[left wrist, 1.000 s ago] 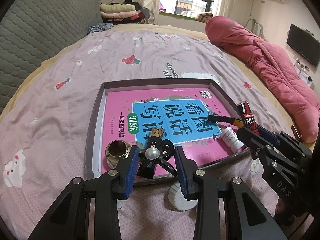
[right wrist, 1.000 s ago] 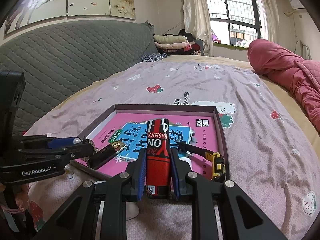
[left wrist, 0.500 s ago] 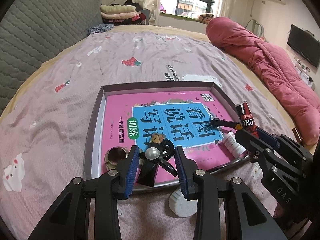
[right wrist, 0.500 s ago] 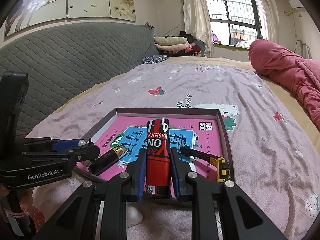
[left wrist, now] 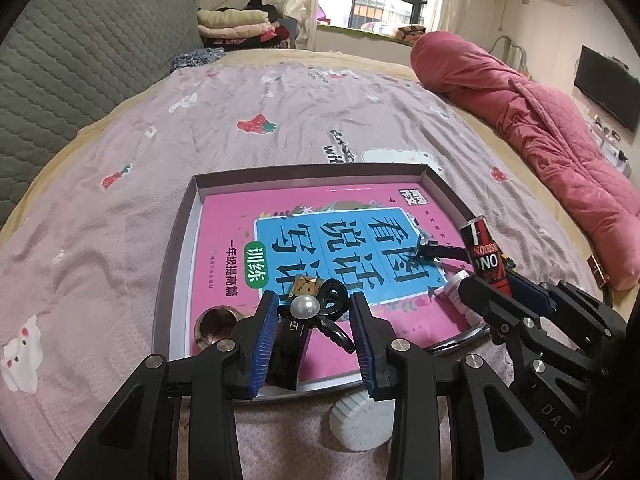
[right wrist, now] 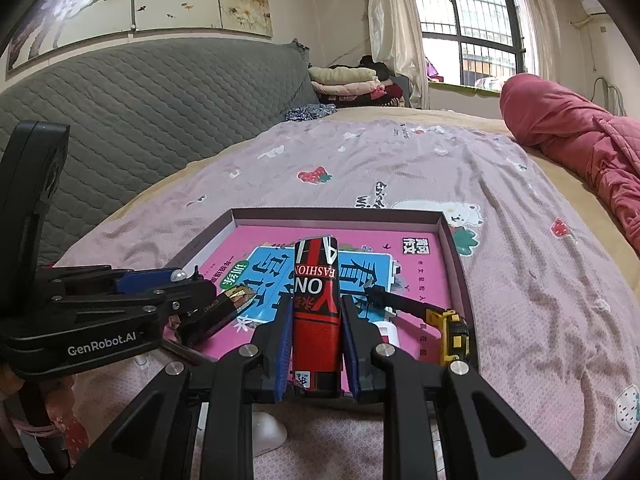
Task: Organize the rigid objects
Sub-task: 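Carry the black clip with the left gripper while the right gripper carries the red tube over the tray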
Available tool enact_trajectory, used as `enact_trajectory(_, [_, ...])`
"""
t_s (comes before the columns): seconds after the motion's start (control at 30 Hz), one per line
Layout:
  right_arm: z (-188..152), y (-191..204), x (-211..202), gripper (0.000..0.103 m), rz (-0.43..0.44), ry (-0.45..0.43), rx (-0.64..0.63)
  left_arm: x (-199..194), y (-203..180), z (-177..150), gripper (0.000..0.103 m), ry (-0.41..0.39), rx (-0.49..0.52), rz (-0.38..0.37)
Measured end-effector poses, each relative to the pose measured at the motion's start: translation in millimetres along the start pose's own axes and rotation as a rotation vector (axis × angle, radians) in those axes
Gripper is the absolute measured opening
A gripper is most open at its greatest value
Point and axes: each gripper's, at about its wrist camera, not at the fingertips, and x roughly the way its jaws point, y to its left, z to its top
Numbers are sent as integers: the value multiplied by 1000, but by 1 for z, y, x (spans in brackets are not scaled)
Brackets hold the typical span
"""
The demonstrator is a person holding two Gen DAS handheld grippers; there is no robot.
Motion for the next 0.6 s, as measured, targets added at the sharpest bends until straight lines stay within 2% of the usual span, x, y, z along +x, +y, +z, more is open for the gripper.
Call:
enact_trajectory(0.43, [-8,7,17,23,31,75,-20,6,0,-2,37,12,5,2])
enact_trajectory(0.6, [-12,9,25,23,9,101,-40,7,0,-3,37,18,7,1])
